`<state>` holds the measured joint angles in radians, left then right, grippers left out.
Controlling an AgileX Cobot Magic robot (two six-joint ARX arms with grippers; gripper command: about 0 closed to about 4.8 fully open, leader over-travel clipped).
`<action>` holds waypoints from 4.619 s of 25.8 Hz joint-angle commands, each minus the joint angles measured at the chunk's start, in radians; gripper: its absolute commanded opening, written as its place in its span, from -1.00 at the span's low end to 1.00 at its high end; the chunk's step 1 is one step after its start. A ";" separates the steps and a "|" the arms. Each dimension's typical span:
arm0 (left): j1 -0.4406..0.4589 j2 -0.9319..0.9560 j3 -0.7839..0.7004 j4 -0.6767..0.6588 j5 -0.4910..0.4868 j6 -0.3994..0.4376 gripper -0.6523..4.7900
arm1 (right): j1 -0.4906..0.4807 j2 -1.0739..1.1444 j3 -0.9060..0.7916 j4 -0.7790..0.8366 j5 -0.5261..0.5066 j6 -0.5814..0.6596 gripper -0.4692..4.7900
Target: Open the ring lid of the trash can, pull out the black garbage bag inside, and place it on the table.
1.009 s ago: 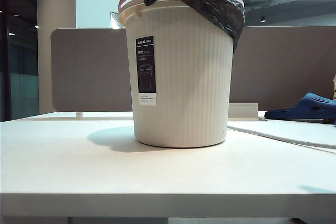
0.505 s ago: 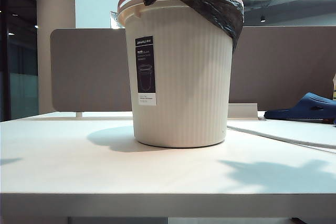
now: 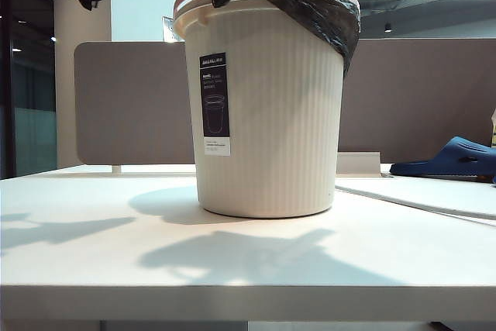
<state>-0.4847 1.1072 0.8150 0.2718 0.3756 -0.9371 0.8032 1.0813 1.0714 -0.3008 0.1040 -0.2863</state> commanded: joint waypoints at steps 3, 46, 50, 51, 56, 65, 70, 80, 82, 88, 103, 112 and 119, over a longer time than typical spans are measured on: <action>0.000 -0.003 0.003 0.016 -0.033 0.013 0.05 | -0.002 -0.001 0.007 0.069 0.010 -0.006 -0.83; -0.001 0.093 0.006 0.269 -0.125 -0.156 0.43 | 0.003 0.005 0.007 0.065 -0.089 -0.036 -0.83; -0.001 0.094 0.008 0.299 -0.134 -0.158 0.43 | 0.003 0.011 0.007 0.066 -0.090 -0.135 -0.83; -0.001 0.097 0.008 0.314 -0.136 -0.164 0.43 | 0.003 0.013 0.007 0.065 -0.094 -0.155 -0.83; -0.001 0.135 0.023 0.365 -0.131 -0.199 0.43 | 0.004 0.037 0.007 0.066 -0.111 -0.222 -0.83; -0.003 0.199 0.105 0.375 -0.093 -0.197 0.43 | 0.047 0.107 0.008 0.108 -0.103 -0.407 -0.83; -0.002 0.199 0.113 0.394 -0.094 -0.196 0.43 | 0.061 0.130 0.008 0.191 -0.063 -0.470 -0.83; -0.002 0.199 0.114 0.426 -0.058 -0.197 0.43 | 0.053 0.157 0.008 0.304 -0.051 -0.593 -0.83; -0.002 0.198 0.114 0.436 -0.036 -0.198 0.43 | 0.049 0.166 0.008 0.307 -0.054 -0.623 -0.83; -0.002 0.197 0.116 0.474 0.014 -0.201 0.43 | 0.044 0.196 0.008 0.317 -0.032 -0.744 -0.83; -0.002 0.197 0.116 0.479 0.100 -0.201 0.43 | -0.003 0.228 0.008 0.499 0.036 -0.801 -0.83; -0.002 0.197 0.116 0.479 0.101 -0.200 0.43 | -0.054 0.263 0.008 0.592 0.043 -0.816 -0.83; 0.000 0.197 0.116 0.478 0.119 -0.196 0.43 | -0.054 0.267 0.008 0.669 0.056 -0.848 -0.83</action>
<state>-0.4847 1.3090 0.9272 0.7303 0.4850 -1.1400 0.7471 1.3533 1.0725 0.3218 0.1562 -1.1240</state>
